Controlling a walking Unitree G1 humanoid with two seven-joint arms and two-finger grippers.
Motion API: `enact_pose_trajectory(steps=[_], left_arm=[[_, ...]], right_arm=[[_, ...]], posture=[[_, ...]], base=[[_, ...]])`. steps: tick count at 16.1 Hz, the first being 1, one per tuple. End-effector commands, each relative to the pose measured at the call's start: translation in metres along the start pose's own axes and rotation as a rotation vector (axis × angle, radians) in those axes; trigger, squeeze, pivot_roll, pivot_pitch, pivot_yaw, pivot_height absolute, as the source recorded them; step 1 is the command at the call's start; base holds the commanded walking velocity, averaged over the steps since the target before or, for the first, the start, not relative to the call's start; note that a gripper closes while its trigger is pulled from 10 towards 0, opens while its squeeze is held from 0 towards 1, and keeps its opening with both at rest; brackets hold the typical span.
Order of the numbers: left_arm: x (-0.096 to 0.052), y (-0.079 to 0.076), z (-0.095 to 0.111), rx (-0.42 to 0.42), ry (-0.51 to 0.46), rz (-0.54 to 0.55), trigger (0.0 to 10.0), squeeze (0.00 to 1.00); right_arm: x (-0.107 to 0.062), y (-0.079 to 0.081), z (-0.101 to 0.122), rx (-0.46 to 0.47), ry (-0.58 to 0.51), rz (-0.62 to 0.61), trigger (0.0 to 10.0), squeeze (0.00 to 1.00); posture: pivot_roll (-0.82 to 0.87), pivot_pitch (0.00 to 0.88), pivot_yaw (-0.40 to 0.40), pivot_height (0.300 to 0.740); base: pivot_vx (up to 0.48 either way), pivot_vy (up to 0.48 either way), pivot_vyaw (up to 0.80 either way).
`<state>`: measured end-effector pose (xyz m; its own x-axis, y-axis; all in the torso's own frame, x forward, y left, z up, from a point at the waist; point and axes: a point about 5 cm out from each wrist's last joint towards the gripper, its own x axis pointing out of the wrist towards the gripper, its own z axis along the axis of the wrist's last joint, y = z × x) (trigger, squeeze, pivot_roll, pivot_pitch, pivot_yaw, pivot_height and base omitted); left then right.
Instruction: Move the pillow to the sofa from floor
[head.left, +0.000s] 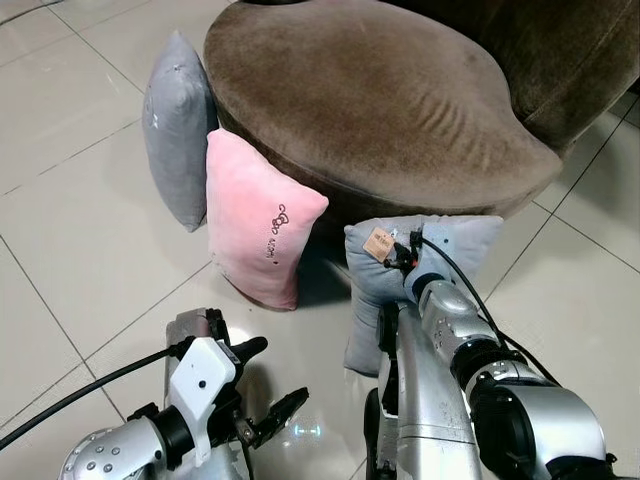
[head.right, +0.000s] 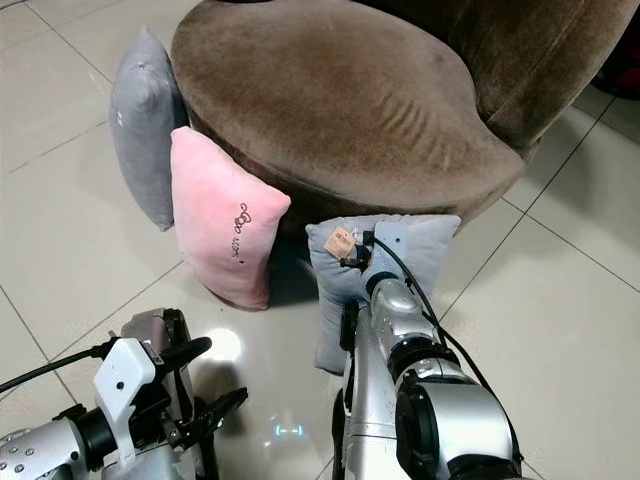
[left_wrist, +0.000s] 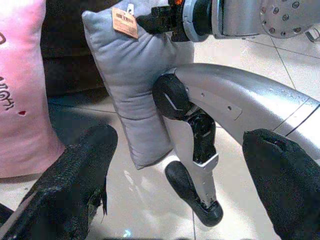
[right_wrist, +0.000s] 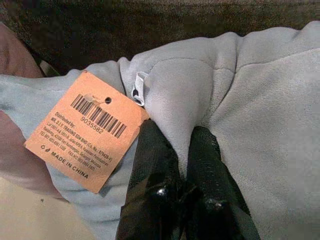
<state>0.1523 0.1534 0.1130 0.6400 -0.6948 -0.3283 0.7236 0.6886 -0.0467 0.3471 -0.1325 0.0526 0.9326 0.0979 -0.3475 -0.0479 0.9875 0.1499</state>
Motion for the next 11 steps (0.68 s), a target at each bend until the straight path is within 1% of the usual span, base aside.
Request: enact_pose_trajectory(steps=[1, 3, 5, 7, 9, 11], left_arm=[[0.001, -0.003, -0.003, -0.004, 0.011, -0.006, 10.0, 0.00], [0.003, -0.004, -0.004, -0.005, 0.010, -0.011, 10.0, 0.00], [0.007, -0.005, -0.004, -0.007, 0.003, -0.019, 10.0, 0.00], [0.012, -0.006, -0.004, -0.009, -0.009, -0.027, 10.0, 0.00], [0.017, -0.007, -0.004, -0.013, -0.018, -0.036, 10.0, 0.00], [0.021, -0.008, -0.005, -0.015, -0.023, -0.049, 10.0, 0.00]], right_arm=[[-0.003, 0.001, -0.010, 0.018, 0.022, 0.018, 10.0, 0.00], [-0.004, 0.000, -0.012, 0.015, 0.026, 0.038, 10.0, 0.00], [-0.006, -0.001, -0.014, 0.001, 0.021, 0.097, 10.0, 0.00], [-0.008, 0.002, -0.012, 0.008, -0.013, 0.223, 10.0, 0.00], [-0.012, 0.000, -0.011, -0.009, -0.038, 0.309, 10.0, 0.00], [-0.015, -0.007, -0.014, -0.034, -0.036, 0.317, 10.0, 0.00]], posture=[[0.10, 0.239, -0.048, 0.494], [0.09, 0.238, -0.047, 0.514], [0.07, 0.230, -0.050, 0.534], [0.05, 0.222, -0.056, 0.554], [0.02, 0.214, -0.055, 0.574], [0.01, 0.214, -0.051, 0.594]], base=[[0.000, 0.000, 0.00], [0.000, 0.000, 0.00], [0.000, 0.000, 0.00], [0.000, 0.000, 0.00], [0.000, 0.000, 0.00], [0.000, 0.000, 0.00]])
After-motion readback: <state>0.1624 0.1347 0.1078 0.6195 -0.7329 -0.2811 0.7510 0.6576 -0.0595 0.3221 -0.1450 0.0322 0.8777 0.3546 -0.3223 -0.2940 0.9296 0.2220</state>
